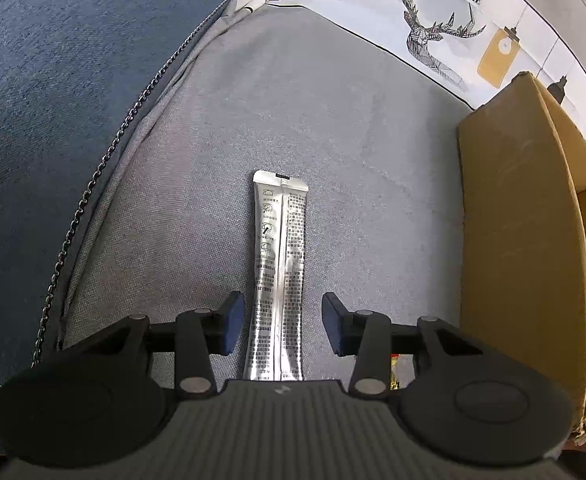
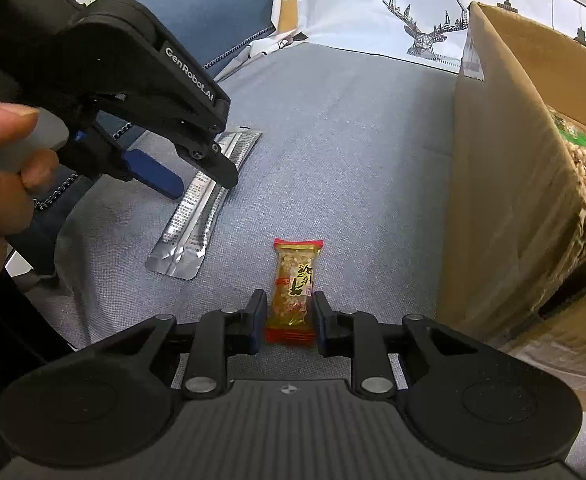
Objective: Organize snacks
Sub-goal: 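Grasp the silver stick packet with the left tool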
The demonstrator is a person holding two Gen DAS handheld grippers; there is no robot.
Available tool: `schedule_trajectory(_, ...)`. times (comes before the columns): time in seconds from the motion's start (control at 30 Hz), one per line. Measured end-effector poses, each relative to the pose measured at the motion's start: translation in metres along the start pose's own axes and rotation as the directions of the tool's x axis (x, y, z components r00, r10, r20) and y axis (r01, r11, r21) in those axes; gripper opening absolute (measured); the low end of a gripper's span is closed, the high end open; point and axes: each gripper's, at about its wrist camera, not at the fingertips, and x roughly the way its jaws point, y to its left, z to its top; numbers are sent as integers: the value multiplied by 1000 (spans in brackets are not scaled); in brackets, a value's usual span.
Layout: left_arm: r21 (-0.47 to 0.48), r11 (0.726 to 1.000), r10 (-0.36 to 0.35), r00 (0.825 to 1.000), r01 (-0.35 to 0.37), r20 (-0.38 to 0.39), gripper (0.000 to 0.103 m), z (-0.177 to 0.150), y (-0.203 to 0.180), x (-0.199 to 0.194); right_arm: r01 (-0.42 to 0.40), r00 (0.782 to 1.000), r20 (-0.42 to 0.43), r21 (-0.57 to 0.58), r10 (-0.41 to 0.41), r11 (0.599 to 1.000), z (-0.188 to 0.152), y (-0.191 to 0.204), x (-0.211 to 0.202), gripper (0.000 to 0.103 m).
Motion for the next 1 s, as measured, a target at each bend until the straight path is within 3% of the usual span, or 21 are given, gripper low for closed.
schedule_trajectory(0.87, 61, 997, 50, 999, -48, -18, 46, -3, -10, 11, 16, 1000, 25, -7, -16, 1000, 1, 3, -5, 25)
schedule_trajectory(1.0, 75, 996, 56, 998, -55, -16, 40, -3, -11, 12, 16, 1000, 26, -9, -16, 1000, 1, 3, -5, 25)
